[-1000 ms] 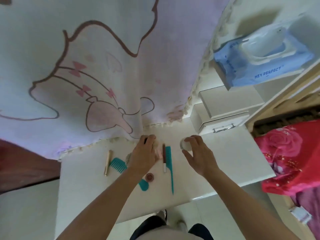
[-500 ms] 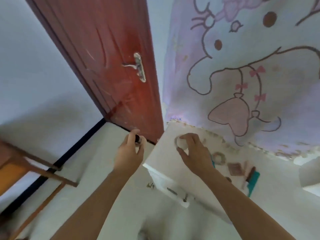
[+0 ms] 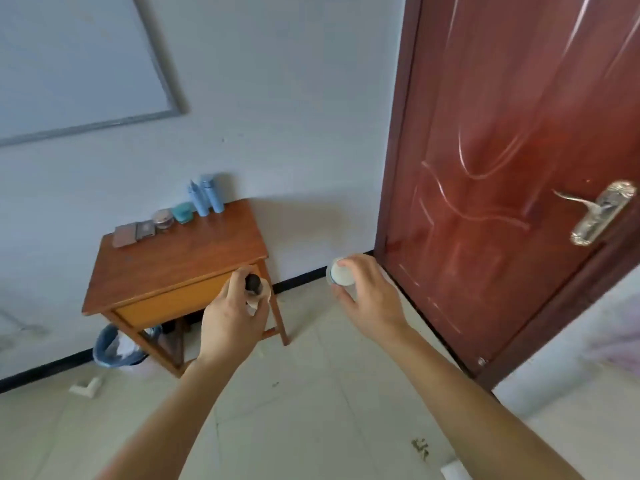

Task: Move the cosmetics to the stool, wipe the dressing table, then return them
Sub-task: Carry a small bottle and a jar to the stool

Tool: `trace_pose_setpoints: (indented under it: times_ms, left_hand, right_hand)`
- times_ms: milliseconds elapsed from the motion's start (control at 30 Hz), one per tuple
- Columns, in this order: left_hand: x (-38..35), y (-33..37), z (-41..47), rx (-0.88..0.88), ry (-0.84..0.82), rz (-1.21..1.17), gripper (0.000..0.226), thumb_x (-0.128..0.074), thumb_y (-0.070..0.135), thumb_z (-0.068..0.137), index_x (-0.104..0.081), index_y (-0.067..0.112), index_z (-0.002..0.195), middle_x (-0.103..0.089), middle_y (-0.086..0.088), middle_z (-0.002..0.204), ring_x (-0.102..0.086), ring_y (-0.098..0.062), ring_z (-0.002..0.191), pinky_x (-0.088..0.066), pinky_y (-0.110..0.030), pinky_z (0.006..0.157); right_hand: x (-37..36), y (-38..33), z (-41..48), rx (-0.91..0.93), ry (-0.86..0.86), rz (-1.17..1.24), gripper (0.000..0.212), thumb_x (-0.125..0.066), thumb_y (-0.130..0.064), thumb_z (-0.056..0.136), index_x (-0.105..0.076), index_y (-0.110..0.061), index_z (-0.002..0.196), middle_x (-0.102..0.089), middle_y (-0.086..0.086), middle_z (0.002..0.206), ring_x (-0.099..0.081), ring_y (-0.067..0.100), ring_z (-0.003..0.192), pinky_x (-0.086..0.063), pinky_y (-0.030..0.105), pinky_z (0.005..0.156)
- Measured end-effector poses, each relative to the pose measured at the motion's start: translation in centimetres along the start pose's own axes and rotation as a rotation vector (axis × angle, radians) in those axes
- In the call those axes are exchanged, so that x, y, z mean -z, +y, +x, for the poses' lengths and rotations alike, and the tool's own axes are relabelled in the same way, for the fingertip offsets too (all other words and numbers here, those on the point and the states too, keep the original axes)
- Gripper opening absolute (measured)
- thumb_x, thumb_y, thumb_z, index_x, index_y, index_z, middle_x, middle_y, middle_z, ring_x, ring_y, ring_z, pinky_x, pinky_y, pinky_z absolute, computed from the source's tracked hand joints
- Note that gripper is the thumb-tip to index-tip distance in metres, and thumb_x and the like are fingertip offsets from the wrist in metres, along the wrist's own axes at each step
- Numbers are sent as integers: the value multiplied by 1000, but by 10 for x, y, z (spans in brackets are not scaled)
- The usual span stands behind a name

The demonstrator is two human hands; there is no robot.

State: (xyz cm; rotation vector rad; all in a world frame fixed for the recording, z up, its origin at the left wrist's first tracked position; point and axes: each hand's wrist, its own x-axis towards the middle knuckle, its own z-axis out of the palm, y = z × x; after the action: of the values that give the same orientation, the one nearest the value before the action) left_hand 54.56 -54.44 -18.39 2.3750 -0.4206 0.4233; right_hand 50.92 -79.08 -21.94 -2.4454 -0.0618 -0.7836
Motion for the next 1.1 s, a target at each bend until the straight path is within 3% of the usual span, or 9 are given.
trace_pose_setpoints:
  times_ms: [133,300,400,533,767,833,900,1100]
  left_hand:
    - [38,-69,26,69,106,82,47,-71,25,86,-45,27,124,-66,6,98,-59,-12,74,-45,-24,63]
    - [57,-144,59,200,209,109,41,-70,33,87,-46,29,120,-65,11,94,-63,-11,72,-50,-26,64]
    - [55,-185,88,233,247,145,38,-69,34,87,-48,29,119,-65,12,91,-63,-11,73,-44,-22,65]
    - [46,-243,155,231,220,171,39,-69,32,88,-47,28,120,-64,11,93,-62,-10,76,-49,-23,65]
    - [56,-321,301,267,141,205,38,-66,34,90,-45,27,121,-65,7,93,-64,-13,76,-57,-33,64]
    - [64,-343,333,269,160,205,38,-68,31,89,-44,28,118,-64,6,90,-64,-13,72,-56,-30,60]
    - [70,-365,355,292,195,199,38,-69,32,88,-43,29,116,-62,10,87,-64,-11,69,-53,-25,57]
    - [72,-436,392,380,177,156,41,-68,37,88,-41,32,119,-63,11,89,-64,-11,74,-56,-34,65]
  right_hand:
    - [-79,-43,56,115,-116,19,37,-65,-38,91,-49,-26,122,-48,-8,126,-59,12,100,-39,14,59]
    - [-167,-79,111,204,-175,124,34,-65,-38,92,-49,-29,120,-47,-13,126,-58,8,102,-48,21,57]
    - [-219,-83,141,230,-196,142,34,-65,-40,92,-49,-29,121,-48,-12,126,-58,9,102,-51,23,57]
    - [-292,-73,196,241,-240,171,36,-67,-35,91,-50,-26,122,-47,-9,126,-58,10,104,-46,16,63]
    - [-394,-65,332,206,-335,160,44,-67,-35,89,-47,-29,128,-45,-11,129,-56,8,106,-48,16,70]
    - [-418,-72,370,222,-351,170,44,-67,-35,89,-47,-29,128,-46,-10,129,-57,10,105,-48,17,71]
    - [-444,-80,398,226,-381,188,45,-66,-36,90,-45,-29,129,-46,-10,128,-57,10,104,-47,19,70]
    - [-518,-99,441,190,-454,205,43,-66,-39,91,-46,-28,127,-48,-10,125,-59,10,97,-44,20,66]
